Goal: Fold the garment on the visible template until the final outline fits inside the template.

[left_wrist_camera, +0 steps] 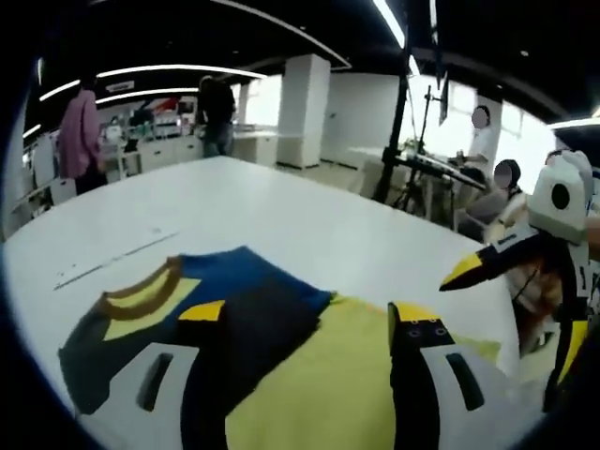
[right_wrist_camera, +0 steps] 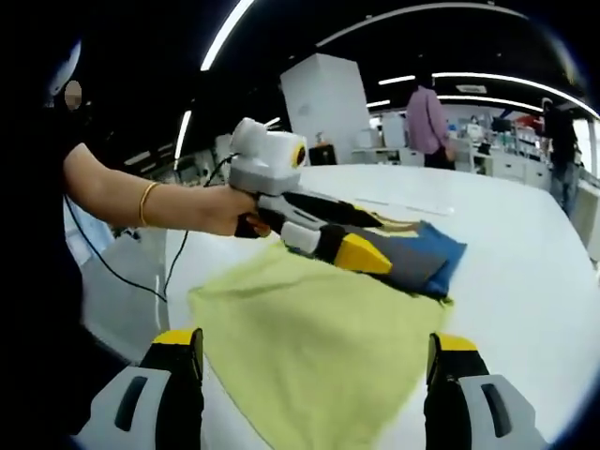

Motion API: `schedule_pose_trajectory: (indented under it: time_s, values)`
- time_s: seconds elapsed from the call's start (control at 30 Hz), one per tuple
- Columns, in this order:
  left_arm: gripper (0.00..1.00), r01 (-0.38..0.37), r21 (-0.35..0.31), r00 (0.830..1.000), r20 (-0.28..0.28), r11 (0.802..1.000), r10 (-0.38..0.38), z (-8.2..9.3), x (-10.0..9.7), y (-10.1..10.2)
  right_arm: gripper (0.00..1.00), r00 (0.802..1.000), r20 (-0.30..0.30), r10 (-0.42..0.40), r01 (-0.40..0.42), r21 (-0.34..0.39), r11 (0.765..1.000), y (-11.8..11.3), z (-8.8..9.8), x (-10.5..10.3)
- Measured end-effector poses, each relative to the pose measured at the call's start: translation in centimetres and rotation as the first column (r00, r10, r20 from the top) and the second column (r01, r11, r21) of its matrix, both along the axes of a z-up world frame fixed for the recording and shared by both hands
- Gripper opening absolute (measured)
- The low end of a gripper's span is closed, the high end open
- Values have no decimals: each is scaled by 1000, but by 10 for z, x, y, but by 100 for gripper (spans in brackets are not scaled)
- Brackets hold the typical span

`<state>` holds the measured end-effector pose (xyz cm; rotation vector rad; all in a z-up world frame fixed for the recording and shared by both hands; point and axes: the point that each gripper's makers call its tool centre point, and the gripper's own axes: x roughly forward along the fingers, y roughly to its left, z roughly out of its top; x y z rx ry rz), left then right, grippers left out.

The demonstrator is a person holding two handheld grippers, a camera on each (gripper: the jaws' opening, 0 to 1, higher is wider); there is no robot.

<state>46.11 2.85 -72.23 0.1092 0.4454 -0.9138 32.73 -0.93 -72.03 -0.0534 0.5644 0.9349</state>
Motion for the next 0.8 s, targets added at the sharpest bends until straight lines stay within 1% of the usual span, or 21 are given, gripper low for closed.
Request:
schedule_pose_trajectory:
  time_s: [0.03,0.13,0.2,0.27,0.33,0.4,0.53,0.67,0.8]
  values:
    - [71,3,0,1000,4,1000,-3,1,-2,3,99,1000,-2,4,-4,-3,1000,0,0,0]
    - [76,7,12,1000,-9,1000,-7,-1,-12,18,99,1000,-3,24,-24,-14,1000,-1,1,-1]
    - [79,15,20,1000,-2,1000,-15,0,-18,25,99,1000,-9,29,-29,-21,999,-2,1,-2]
    - [82,23,24,1000,-4,999,-23,0,-28,34,99,999,-11,43,-43,-35,998,-2,1,-3]
    - [87,38,27,999,3,999,-38,0,-37,40,99,999,-14,50,-51,-41,998,-2,1,-4]
    - [90,54,43,999,-2,998,-54,-2,-44,45,99,998,-14,62,-63,-49,997,-2,1,-6]
    - [94,73,59,997,-2,996,-73,-5,-61,57,99,996,-17,85,-86,-68,994,-3,0,-10]
    - [95,69,62,997,-30,996,-68,-10,-78,72,99,994,-29,105,-107,-82,991,-2,-2,-16]
    - [96,73,74,997,-45,995,-70,-13,-93,86,99,992,-38,117,-120,-98,988,-3,-4,-20]
